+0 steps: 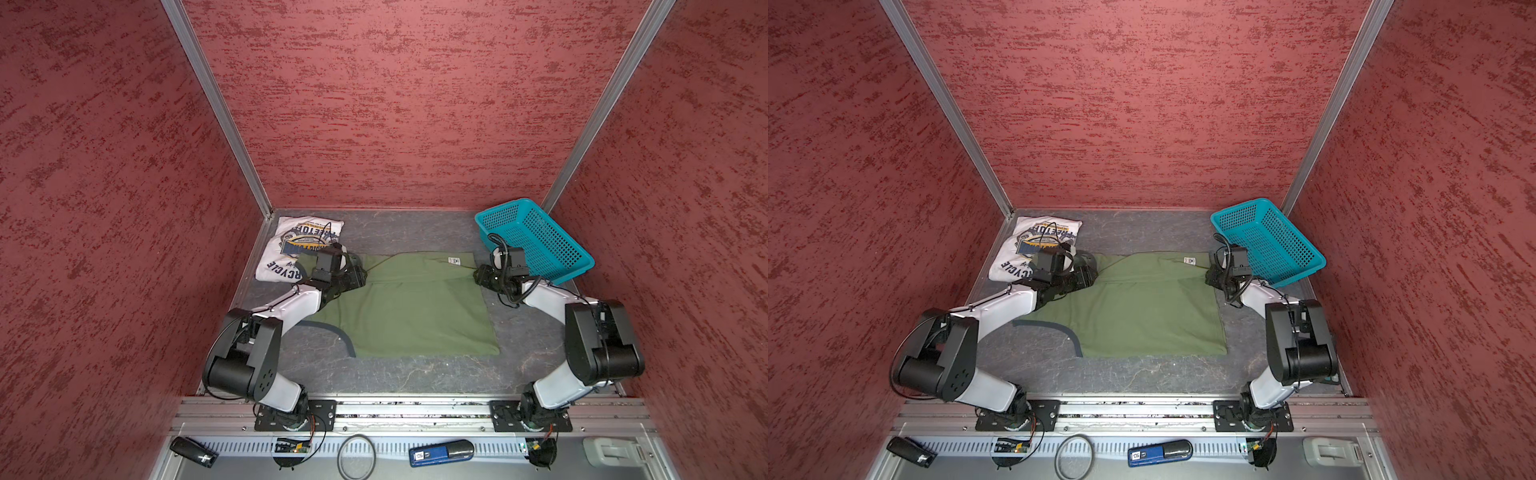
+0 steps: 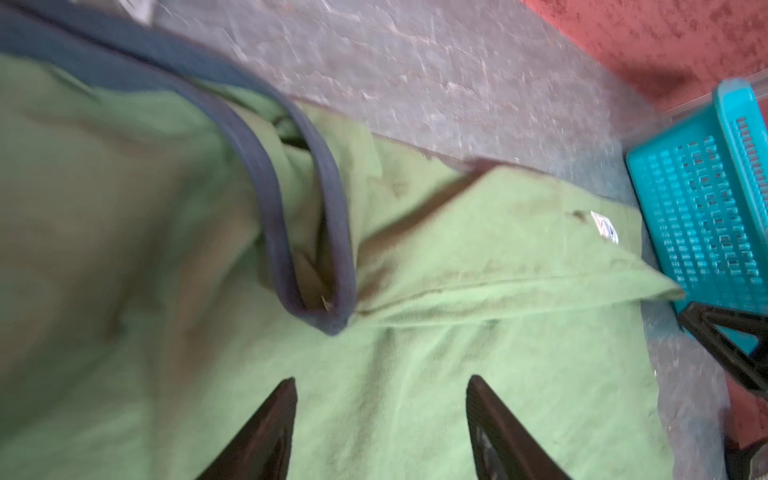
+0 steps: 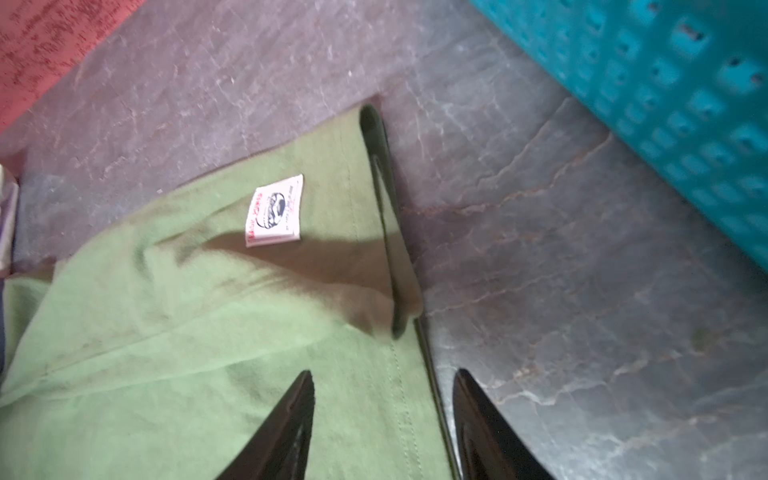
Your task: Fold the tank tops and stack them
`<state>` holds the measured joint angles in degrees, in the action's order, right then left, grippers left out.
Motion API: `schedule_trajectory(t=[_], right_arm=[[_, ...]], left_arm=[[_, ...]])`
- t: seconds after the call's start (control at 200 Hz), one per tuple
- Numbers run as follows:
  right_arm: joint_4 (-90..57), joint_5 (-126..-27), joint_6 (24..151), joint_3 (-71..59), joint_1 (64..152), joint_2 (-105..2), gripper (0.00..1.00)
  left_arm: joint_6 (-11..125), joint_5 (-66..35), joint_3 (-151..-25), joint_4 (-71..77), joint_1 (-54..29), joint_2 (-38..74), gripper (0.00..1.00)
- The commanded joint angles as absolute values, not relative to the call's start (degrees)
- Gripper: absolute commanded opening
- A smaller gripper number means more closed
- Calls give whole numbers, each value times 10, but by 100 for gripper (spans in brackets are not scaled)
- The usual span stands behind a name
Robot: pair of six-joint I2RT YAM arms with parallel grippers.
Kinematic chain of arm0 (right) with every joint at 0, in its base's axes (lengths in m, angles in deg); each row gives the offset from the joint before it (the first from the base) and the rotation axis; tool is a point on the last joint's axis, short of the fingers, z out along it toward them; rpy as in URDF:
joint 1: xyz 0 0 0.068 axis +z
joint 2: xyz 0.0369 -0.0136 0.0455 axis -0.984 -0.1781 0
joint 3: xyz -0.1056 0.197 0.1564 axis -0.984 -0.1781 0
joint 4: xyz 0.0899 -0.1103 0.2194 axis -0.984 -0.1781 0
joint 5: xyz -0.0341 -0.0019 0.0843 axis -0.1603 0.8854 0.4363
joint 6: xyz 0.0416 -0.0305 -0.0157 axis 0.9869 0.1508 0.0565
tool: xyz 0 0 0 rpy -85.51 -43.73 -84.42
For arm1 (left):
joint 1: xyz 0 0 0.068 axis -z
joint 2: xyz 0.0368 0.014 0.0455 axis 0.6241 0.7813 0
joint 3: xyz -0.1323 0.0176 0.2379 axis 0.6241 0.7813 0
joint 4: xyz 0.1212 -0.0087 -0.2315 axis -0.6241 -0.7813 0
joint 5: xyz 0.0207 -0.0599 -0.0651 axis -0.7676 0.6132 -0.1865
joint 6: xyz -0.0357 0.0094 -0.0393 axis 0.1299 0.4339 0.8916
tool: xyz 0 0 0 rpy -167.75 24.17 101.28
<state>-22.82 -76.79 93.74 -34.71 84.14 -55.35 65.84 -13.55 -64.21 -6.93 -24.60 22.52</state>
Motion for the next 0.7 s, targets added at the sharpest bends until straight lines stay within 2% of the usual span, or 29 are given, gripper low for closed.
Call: schedule_trajectory(t=[0.0, 0.155, 0.371, 0.586, 0.696], right_arm=[[-264, -798, 940, -293, 840, -573, 55], [-311, -792, 935, -207, 839, -642, 55], [-355, -786, 929, -134, 837, -712, 55], [-362, -782, 922, -129, 837, -732, 51], [-357, -776, 918, -134, 837, -732, 45]], left_arm=[[667, -154, -726, -171, -253, 253, 65], [683, -157, -800, -233, -250, 334, 58], [694, -159, -845, -252, -240, 407, 54], [692, -147, -854, -241, -234, 437, 38], [691, -146, -845, -231, -235, 435, 28]])
